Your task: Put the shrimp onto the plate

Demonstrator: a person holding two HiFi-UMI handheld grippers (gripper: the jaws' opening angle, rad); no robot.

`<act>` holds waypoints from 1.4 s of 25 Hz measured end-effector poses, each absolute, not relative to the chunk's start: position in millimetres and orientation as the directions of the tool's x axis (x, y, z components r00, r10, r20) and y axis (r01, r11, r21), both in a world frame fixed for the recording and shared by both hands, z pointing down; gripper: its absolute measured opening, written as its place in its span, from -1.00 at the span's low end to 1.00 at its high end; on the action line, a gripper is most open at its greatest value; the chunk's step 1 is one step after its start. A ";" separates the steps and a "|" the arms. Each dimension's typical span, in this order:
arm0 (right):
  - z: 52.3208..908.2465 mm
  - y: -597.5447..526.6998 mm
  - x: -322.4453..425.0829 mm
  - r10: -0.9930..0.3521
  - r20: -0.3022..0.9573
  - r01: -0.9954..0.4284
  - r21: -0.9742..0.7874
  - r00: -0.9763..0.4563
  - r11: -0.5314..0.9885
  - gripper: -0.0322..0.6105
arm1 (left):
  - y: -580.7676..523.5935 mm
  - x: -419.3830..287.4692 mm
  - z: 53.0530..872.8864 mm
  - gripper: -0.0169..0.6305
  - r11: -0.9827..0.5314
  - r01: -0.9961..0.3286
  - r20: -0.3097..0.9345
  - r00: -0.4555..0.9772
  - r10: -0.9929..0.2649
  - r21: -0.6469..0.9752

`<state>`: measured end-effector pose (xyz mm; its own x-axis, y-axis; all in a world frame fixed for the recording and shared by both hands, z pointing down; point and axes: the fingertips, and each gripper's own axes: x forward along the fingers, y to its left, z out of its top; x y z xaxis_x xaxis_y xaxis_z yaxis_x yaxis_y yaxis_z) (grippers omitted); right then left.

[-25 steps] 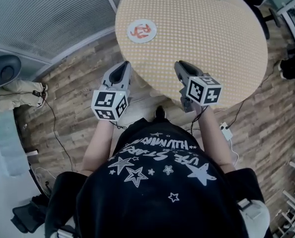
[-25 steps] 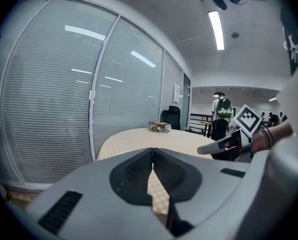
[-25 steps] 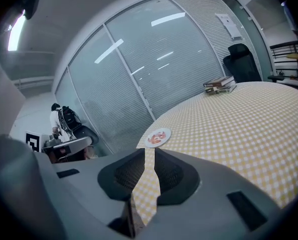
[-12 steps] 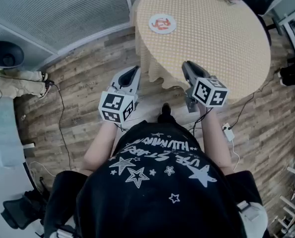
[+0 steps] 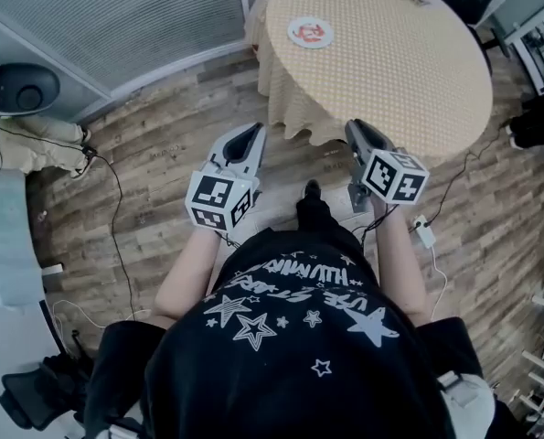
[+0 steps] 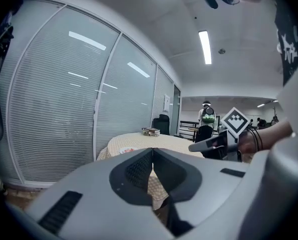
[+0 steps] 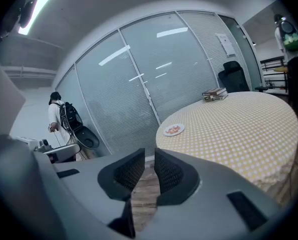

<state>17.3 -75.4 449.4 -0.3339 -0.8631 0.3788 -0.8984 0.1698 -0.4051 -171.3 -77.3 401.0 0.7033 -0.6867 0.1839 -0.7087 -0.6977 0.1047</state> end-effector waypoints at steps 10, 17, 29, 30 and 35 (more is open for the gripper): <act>452.6 -8.5 17.7 -0.872 0.390 -0.905 -0.407 -0.296 0.125 -0.72 | -28.3 -194.5 409.1 -0.92 -0.682 -0.717 0.175 0.696 -0.696 0.143; 455.3 6.9 16.7 -0.853 0.426 -0.931 -0.327 -0.300 0.164 -0.76 | -19.3 -191.3 405.6 -0.92 -0.676 -0.727 0.175 0.687 -0.706 0.126; 452.3 44.9 77.5 -0.801 0.446 -0.915 -0.245 -0.399 0.320 -0.80 | 13.6 -116.7 400.7 -0.92 -0.624 -0.775 0.189 0.631 -0.753 0.101; 453.8 47.3 82.0 -0.796 0.444 -0.910 -0.250 -0.411 0.330 -0.80 | 17.2 -109.2 400.0 -0.92 -0.619 -0.779 0.193 0.625 -0.757 0.095; 456.9 61.7 99.3 -0.782 0.413 -0.882 -0.282 -0.466 0.377 -0.81 | 41.1 -74.4 396.8 -0.92 -0.613 -0.787 0.203 0.613 -0.764 0.070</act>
